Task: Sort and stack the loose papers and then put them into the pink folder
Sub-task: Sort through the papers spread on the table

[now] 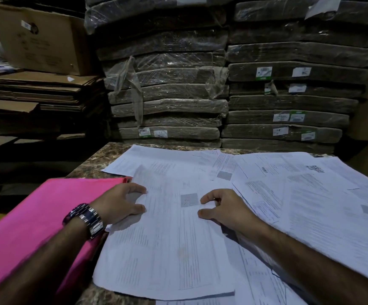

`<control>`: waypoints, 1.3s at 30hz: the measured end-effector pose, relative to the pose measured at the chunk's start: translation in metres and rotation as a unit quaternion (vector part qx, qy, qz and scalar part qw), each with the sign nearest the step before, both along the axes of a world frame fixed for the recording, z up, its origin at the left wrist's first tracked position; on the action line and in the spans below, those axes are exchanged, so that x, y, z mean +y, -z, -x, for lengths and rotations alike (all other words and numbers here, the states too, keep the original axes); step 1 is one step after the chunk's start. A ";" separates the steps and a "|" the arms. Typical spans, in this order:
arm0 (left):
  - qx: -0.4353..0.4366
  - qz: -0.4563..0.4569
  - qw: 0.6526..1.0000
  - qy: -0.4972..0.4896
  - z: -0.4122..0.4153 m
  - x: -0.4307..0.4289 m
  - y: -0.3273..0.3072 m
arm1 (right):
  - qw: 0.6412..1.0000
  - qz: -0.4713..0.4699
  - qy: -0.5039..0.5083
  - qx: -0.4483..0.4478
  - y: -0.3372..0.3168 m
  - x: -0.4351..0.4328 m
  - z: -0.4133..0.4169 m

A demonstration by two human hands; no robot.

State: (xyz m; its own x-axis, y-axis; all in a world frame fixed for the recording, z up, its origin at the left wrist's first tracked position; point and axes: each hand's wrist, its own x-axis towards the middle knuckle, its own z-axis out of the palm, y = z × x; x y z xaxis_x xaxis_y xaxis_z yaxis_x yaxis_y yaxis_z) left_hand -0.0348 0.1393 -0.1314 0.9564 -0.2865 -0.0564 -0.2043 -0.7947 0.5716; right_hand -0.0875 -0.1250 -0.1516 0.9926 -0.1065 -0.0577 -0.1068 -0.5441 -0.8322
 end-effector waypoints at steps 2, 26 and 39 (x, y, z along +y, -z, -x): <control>0.001 -0.017 1.000 -0.010 0.003 0.001 0.004 | 0.999 0.045 -0.010 -0.016 0.001 0.004 0.004; -0.086 -0.108 0.979 0.149 0.024 -0.160 -0.012 | 0.972 0.174 0.154 -0.018 -0.011 -0.092 0.054; -0.007 -0.174 0.979 0.106 -0.018 -0.275 0.015 | 0.955 0.241 0.172 -0.023 0.019 -0.129 0.077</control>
